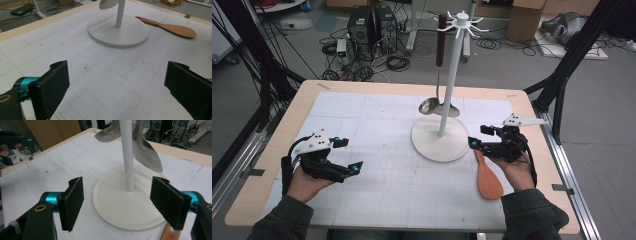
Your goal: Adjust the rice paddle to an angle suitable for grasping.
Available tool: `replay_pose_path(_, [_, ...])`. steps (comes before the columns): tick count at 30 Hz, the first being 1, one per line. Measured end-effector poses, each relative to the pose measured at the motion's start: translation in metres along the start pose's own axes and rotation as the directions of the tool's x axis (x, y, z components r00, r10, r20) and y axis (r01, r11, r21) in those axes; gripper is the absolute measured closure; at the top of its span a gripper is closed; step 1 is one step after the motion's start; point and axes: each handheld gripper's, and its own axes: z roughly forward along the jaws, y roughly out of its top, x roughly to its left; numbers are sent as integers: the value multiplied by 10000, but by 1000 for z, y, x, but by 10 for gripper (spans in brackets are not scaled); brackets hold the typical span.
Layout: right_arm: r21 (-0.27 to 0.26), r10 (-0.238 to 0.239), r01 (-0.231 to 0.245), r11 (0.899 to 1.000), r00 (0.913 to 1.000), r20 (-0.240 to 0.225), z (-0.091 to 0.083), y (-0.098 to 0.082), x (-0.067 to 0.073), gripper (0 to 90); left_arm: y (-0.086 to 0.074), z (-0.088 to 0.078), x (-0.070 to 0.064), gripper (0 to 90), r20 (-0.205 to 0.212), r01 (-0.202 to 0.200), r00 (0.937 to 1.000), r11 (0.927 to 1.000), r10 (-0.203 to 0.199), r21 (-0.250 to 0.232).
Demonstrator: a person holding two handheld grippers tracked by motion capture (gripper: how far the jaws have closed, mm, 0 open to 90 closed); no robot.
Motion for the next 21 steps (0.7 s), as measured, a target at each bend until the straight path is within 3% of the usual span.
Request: replay_pose_path(21, [422,109,-137,9990,9978,659,-1,-29,-12,263,-4,1,4,65,-149,48,9999,10000,-47,75])
